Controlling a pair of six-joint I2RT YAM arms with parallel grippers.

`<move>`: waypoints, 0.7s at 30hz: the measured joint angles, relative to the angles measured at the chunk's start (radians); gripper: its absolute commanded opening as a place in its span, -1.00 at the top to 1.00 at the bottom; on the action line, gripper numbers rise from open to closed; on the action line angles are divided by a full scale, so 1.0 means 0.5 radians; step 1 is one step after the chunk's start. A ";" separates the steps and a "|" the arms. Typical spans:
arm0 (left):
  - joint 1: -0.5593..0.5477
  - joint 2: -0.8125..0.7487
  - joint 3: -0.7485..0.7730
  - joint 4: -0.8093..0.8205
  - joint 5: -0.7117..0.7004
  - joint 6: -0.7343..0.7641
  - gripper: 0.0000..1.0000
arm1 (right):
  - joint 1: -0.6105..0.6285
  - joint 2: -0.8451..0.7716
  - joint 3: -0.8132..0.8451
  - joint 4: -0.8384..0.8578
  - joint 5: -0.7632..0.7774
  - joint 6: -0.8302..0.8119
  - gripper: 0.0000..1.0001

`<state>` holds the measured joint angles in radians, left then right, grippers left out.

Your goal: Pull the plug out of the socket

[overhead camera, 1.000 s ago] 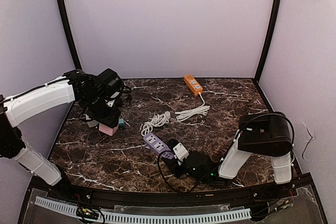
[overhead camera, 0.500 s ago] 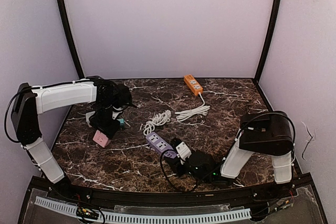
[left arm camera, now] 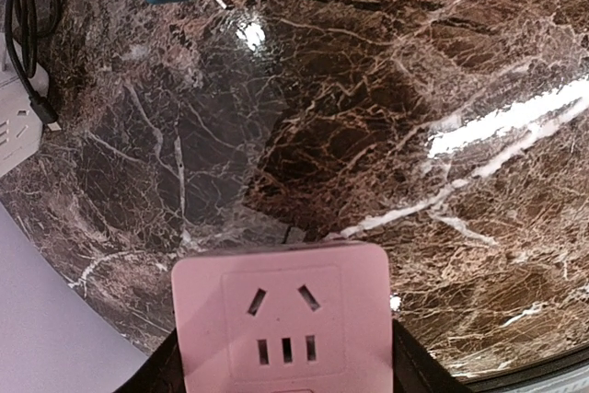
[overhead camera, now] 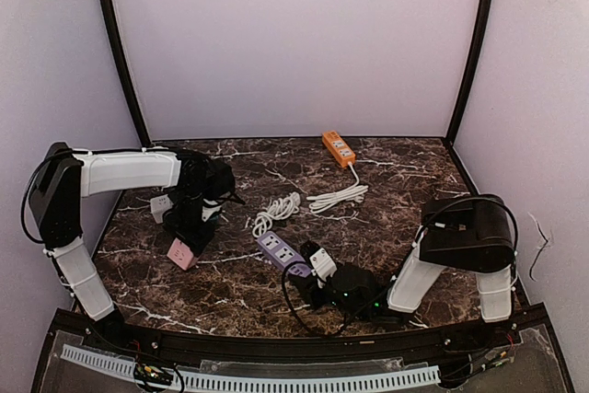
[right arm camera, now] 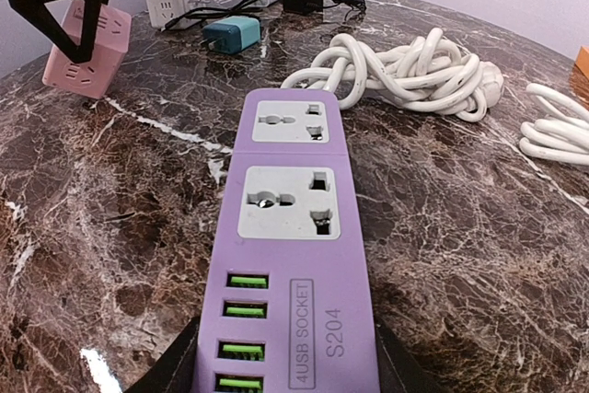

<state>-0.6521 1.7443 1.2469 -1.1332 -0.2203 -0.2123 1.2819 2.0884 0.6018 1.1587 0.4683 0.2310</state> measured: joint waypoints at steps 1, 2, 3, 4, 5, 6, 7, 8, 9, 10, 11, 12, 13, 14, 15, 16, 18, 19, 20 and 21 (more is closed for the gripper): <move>0.002 0.009 0.002 0.002 -0.002 0.008 0.49 | 0.000 0.000 -0.001 0.001 0.000 0.001 1.00; 0.003 0.010 0.002 0.002 -0.002 0.017 0.34 | 0.000 0.000 -0.001 0.001 0.000 0.003 1.00; 0.004 0.010 0.002 0.002 -0.002 0.023 0.25 | 0.000 0.000 -0.001 0.001 0.000 0.006 1.00; 0.005 0.011 0.002 0.003 -0.001 0.033 0.06 | 0.000 0.000 -0.001 0.001 0.000 0.008 1.00; 0.007 0.012 0.003 0.003 -0.001 0.039 -0.02 | -0.001 0.000 -0.001 0.001 0.000 0.009 1.00; 0.008 0.013 0.004 0.003 -0.001 0.046 -0.17 | -0.001 0.000 -0.001 0.001 0.000 0.012 1.00; 0.008 0.014 0.005 0.003 -0.002 0.052 -0.23 | -0.001 0.000 -0.001 0.001 0.000 0.014 1.00; 0.008 0.017 0.008 0.003 -0.004 0.056 -0.34 | -0.001 0.000 -0.001 0.002 0.000 0.014 1.00; 0.008 0.019 0.011 0.002 -0.005 0.060 -0.41 | -0.001 0.000 -0.001 0.002 0.000 0.014 1.00; 0.008 0.021 0.013 0.002 -0.008 0.070 -0.45 | -0.002 0.000 -0.001 0.002 0.000 0.014 1.00; 0.008 0.021 0.014 0.003 -0.011 0.073 -0.50 | -0.002 0.000 -0.002 0.002 0.000 0.016 1.00; 0.010 0.024 0.014 0.006 -0.013 0.079 -0.52 | -0.002 0.000 -0.002 0.002 -0.001 0.017 1.00; 0.012 0.028 0.014 0.011 -0.018 0.083 -0.57 | -0.002 0.000 -0.002 0.003 -0.001 0.018 1.00; 0.015 0.035 0.014 0.017 -0.022 0.086 -0.60 | -0.002 0.000 -0.002 0.004 -0.001 0.020 1.00; 0.017 0.037 0.014 0.020 -0.024 0.093 -0.67 | -0.002 -0.001 -0.002 0.004 -0.001 0.020 1.00; 0.018 0.039 0.014 0.022 -0.028 0.089 -0.71 | -0.002 -0.001 -0.002 0.004 -0.001 0.021 1.00; 0.018 0.040 0.019 0.029 -0.034 0.093 -0.83 | -0.002 -0.003 -0.004 0.003 0.000 0.022 1.00; 0.018 0.040 0.023 0.031 -0.038 0.098 -0.94 | -0.004 -0.005 -0.008 0.004 0.000 0.023 1.00; 0.018 0.040 0.027 0.034 -0.045 0.094 -0.96 | -0.005 -0.007 -0.011 0.003 0.001 0.024 1.00; 0.018 0.040 0.030 0.036 -0.052 0.102 -0.97 | -0.005 -0.010 -0.013 0.002 0.001 0.026 1.00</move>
<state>-0.6434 1.7641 1.2617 -1.1152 -0.2462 -0.1612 1.2793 2.0834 0.5953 1.1595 0.4686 0.2440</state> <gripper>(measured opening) 0.948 0.492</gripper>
